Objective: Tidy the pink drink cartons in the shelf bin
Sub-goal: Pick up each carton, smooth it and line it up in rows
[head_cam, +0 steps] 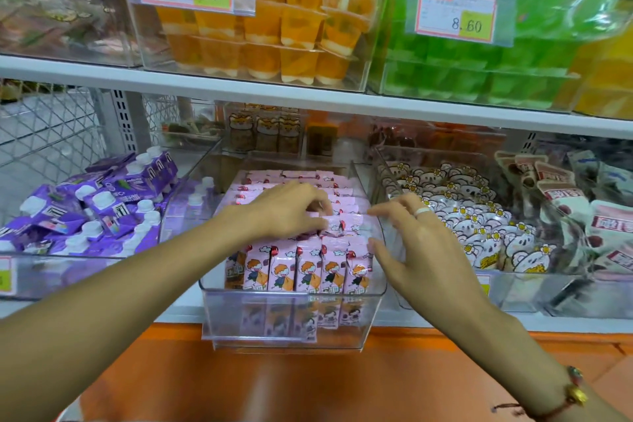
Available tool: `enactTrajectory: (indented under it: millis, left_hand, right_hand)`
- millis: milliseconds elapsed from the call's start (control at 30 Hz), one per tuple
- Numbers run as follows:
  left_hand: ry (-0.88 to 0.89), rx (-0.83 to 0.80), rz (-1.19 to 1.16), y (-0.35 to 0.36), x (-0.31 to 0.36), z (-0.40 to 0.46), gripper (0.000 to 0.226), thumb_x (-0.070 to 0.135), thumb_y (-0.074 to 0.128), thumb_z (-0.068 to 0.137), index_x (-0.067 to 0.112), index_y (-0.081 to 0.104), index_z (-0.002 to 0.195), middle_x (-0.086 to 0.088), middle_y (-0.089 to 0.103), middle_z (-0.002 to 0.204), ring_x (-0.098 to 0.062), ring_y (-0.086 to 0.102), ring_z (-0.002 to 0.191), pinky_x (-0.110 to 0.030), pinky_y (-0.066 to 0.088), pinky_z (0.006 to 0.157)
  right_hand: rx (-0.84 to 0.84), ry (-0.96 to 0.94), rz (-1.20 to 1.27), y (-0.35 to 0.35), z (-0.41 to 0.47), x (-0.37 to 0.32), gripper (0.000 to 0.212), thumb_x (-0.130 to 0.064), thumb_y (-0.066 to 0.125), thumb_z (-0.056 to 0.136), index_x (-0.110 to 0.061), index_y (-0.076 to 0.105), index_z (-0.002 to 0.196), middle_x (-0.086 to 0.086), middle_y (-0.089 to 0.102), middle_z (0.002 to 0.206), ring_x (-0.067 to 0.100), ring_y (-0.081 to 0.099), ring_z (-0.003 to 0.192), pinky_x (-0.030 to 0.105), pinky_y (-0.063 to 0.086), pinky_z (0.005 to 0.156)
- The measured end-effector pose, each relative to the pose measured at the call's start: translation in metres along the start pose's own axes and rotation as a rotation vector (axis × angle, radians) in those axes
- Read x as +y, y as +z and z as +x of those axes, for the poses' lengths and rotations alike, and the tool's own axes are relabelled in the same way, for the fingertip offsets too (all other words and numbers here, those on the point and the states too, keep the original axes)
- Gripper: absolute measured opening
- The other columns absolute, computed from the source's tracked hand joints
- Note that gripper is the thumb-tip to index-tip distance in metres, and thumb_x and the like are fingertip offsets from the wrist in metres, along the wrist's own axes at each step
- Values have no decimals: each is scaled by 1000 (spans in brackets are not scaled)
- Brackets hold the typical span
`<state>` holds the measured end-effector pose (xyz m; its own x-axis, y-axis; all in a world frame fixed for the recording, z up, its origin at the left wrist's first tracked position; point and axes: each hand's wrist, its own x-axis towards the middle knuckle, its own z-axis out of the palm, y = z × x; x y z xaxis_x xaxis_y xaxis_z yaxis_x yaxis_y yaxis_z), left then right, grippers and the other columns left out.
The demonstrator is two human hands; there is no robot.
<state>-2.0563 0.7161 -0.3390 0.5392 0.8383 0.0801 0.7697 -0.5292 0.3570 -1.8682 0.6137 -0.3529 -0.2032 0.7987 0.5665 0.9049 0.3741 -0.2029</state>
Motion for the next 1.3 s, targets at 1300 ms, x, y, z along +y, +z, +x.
enactTrajectory:
  millis: [1300]
  left_hand:
    - [67, 707, -759, 22, 21, -81, 42, 23, 78, 77, 35, 56, 111, 27, 60, 109, 6, 57, 103, -12, 50, 75]
  right_hand:
    - [-62, 359, 1199, 22, 42, -51, 15, -18, 60, 91, -22, 64, 105, -5, 74, 94, 4, 68, 91, 14, 52, 78]
